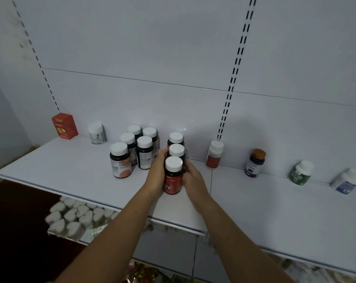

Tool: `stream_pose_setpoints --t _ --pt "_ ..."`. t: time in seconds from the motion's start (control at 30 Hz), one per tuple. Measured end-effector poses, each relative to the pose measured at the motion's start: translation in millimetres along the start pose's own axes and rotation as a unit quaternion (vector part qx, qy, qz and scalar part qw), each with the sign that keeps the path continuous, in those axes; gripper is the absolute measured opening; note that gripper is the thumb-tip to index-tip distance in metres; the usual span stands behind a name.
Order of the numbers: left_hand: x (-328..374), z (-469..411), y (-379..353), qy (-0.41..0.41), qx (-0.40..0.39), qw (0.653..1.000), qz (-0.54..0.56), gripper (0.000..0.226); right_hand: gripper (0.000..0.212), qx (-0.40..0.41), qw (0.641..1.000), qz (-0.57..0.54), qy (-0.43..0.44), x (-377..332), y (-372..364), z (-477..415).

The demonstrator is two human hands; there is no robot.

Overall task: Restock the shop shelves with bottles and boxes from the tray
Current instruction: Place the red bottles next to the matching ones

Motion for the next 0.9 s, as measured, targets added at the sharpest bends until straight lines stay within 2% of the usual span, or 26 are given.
stream_pose_setpoints --t 0.13,0.33,0.57,0.9 --pt "-5 -4 5 0.008 -0.014 1.000 -0.009 0.056 0.063 0.023 1.000 -0.003 -0.002 -3 -7 -2" --pt "-5 -5 11 -0.028 0.033 0.998 -0.043 0.046 0.061 0.017 1.000 0.002 0.004 5 -17 -6" --pt "-9 -7 14 -0.070 0.068 0.993 -0.069 0.047 0.058 0.016 1.000 -0.011 0.003 5 -19 -10" --pt "-5 -4 11 -0.087 0.074 0.990 -0.077 0.050 0.056 0.014 1.000 -0.022 0.008 6 -19 -19"
Point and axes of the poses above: each hand's wrist, its own z-axis away from the middle knuckle, its own y-axis out of the back of the hand, x = y × z, the point moved 2 cm from there along -z, towards the middle knuckle, and after that the axes turned 1 degree about z, right-handed, at the moved point
